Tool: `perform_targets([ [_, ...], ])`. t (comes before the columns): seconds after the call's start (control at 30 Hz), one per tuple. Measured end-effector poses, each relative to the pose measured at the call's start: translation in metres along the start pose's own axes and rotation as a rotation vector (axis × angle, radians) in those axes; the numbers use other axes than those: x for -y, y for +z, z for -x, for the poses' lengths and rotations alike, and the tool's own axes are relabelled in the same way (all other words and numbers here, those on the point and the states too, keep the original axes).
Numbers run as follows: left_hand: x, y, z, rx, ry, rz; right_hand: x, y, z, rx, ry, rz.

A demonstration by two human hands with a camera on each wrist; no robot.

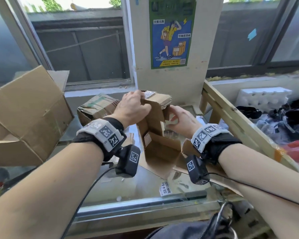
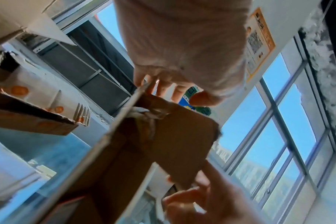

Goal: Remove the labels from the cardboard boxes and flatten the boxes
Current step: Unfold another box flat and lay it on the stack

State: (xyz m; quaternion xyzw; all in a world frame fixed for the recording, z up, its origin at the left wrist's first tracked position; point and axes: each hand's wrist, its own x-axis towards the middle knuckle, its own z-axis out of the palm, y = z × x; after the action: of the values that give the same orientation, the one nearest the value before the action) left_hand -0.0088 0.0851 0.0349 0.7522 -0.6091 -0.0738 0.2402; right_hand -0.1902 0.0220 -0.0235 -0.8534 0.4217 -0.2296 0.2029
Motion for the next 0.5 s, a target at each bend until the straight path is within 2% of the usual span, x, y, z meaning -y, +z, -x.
perform_targets([
  [0.07, -0.012, -0.005, -0.004, 0.005, -0.124, 0.049, -0.001, 0.002, 0.002, 0.078, -0.048, 0.091],
  [0.13, -0.024, -0.005, -0.008, 0.036, -0.222, -0.009, -0.002, 0.001, 0.001, 0.16, -0.109, 0.228],
  [0.2, -0.033, -0.001, -0.01, 0.074, -0.273, -0.109, -0.002, -0.003, -0.003, 0.198, -0.19, 0.36],
  [0.27, -0.038, 0.001, -0.009, 0.108, -0.321, -0.161, -0.005, -0.007, -0.007, 0.229, -0.227, 0.396],
  [0.4, -0.042, -0.007, -0.002, 0.238, -0.37, -0.227, -0.009, -0.016, -0.02, 0.264, -0.164, 0.24],
  [0.5, -0.034, -0.007, 0.001, 0.253, -0.333, -0.297, 0.001, -0.026, -0.035, 0.179, -0.154, 0.072],
])
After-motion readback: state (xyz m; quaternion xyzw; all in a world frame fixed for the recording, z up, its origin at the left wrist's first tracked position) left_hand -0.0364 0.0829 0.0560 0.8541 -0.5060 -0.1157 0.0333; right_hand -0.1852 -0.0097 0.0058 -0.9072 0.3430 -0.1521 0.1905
